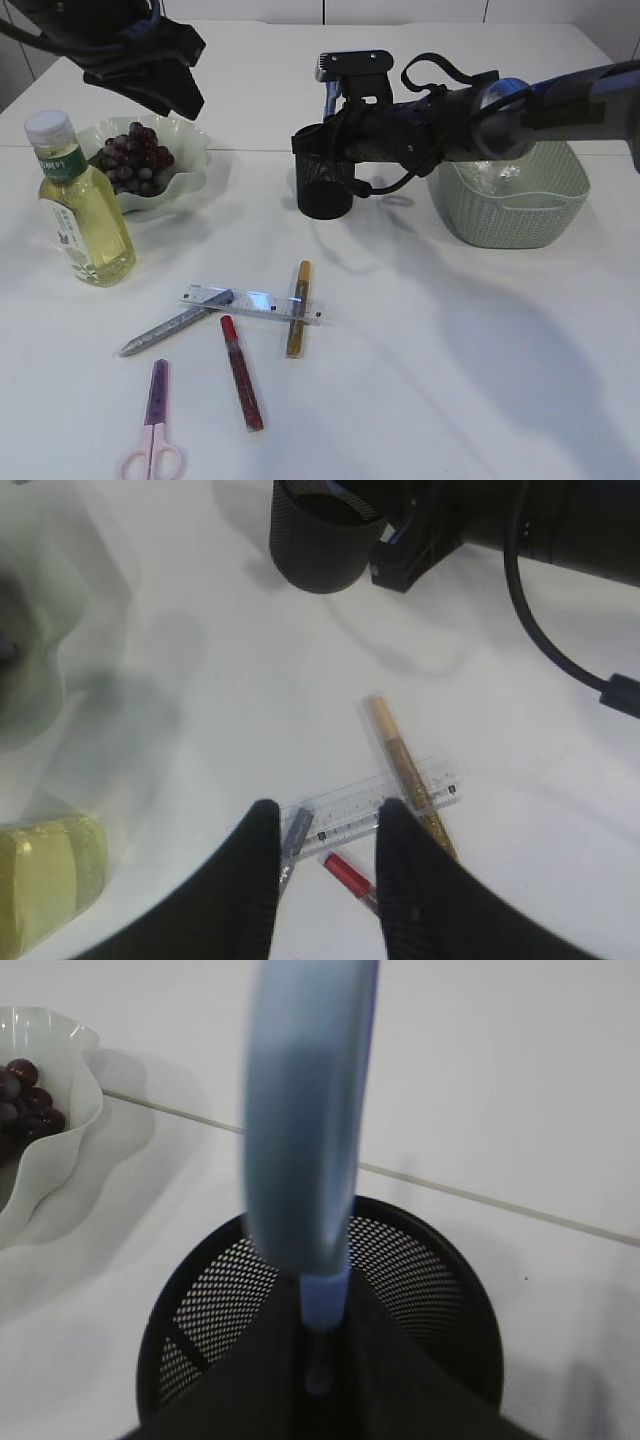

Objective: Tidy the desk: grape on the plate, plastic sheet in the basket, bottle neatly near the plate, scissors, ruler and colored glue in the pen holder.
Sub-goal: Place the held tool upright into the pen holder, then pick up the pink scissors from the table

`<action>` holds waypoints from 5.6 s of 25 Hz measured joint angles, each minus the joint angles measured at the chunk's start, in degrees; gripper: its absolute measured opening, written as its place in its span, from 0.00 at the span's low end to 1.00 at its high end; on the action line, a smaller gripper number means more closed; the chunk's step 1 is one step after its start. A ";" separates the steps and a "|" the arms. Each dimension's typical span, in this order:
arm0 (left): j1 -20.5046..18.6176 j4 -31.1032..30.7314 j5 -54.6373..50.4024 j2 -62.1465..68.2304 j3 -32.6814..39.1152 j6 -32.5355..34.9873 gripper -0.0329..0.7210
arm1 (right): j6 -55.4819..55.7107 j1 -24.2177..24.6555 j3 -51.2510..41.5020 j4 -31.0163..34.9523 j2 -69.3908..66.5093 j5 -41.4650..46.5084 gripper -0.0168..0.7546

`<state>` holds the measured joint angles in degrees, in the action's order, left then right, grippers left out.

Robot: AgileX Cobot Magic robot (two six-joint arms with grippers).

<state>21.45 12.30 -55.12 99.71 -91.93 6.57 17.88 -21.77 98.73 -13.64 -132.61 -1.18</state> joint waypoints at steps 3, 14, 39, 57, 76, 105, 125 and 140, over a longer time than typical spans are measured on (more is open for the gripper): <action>0.00 0.00 0.12 0.00 0.00 0.00 0.37 | 0.00 0.00 0.00 0.00 0.00 0.00 0.14; 0.00 0.00 0.10 0.00 0.00 0.00 0.37 | 0.00 -1.21 0.00 0.00 0.00 0.00 0.22; 0.00 0.00 1.86 0.00 0.00 0.00 0.37 | 0.00 -1.49 15.47 5.26 0.00 21.18 0.33; 0.17 -2.40 -3.65 -3.20 0.00 -3.82 0.37 | -3.64 -1.49 42.42 13.64 0.00 62.29 0.33; 0.17 -6.63 -15.97 -7.06 0.31 -23.05 0.37 | -9.35 -1.62 46.31 27.37 0.20 73.04 0.35; 8.85 -8.95 -4.17 -11.32 30.64 -46.72 0.37 | -18.83 -2.75 -7.57 28.64 37.63 72.71 0.38; 8.85 -10.04 1.63 0.34 30.64 -48.28 0.37 | -21.02 -2.88 -27.02 32.74 53.68 72.50 0.38; 9.26 -12.61 4.01 6.01 30.64 -48.28 0.37 | -22.90 -2.88 -31.29 33.15 57.21 72.41 0.38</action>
<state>30.71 -0.32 -51.11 105.72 -61.29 -41.71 -5.01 -24.65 67.44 19.52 -75.40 71.24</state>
